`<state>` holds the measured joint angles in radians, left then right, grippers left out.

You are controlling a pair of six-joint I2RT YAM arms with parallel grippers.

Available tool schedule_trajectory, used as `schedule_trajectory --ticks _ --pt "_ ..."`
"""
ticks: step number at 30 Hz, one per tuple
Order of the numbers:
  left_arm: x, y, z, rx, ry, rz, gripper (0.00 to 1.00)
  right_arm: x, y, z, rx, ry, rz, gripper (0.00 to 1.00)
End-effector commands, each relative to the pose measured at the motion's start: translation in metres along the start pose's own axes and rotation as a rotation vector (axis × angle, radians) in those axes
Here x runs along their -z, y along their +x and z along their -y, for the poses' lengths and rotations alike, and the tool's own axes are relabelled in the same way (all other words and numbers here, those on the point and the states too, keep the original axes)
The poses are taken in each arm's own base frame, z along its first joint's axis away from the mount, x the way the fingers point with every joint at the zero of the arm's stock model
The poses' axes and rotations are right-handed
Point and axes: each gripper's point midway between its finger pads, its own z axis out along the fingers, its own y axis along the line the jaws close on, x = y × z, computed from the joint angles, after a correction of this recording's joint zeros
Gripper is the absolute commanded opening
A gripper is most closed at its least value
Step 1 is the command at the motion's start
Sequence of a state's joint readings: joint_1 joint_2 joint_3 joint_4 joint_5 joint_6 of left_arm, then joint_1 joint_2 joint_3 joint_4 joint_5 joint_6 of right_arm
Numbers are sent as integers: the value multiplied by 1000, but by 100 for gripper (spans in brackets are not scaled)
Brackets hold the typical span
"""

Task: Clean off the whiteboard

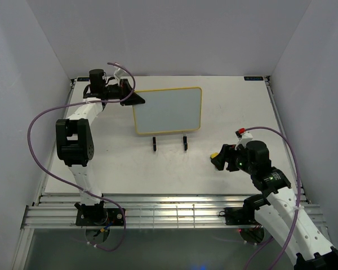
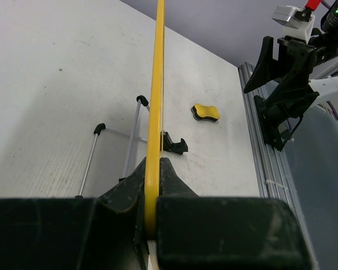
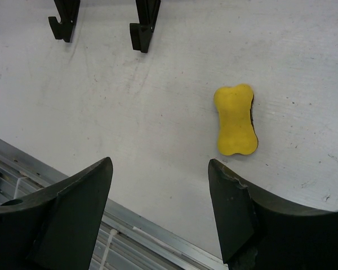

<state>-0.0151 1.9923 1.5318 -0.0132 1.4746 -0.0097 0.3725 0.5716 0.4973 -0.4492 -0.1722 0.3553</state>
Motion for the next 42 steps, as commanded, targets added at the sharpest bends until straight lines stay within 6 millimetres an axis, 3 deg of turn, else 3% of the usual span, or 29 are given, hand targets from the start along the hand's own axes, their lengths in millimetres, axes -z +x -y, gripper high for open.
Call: schedule_trajectory --ticks 1,8,16,19,23,29,32,36,42 --pt "8 -22 52 -150 209 -11 0 2 -11 -7 29 -31 28 74" --pt "5 -17 51 -122 210 -13 0 1 -11 -6 32 -27 32 75" --pt "-3 -18 70 -86 103 -3 0 -7 -17 10 19 71 15 73" --pt "-9 -17 82 -19 95 -9 0 -19 -16 21 37 123 -35 72" --pt "-21 -21 94 5 44 -3 0 -46 3 50 59 242 -204 71" --pt "-23 -45 87 91 -154 75 0 -73 14 75 95 317 -272 62" --pt "-18 -52 92 120 -237 119 0 -81 15 77 104 321 -284 59" --pt "-14 -46 106 153 -267 135 0 -86 15 78 116 314 -281 57" --pt "-13 -35 126 33 -187 88 0 -84 22 72 108 285 -285 57"
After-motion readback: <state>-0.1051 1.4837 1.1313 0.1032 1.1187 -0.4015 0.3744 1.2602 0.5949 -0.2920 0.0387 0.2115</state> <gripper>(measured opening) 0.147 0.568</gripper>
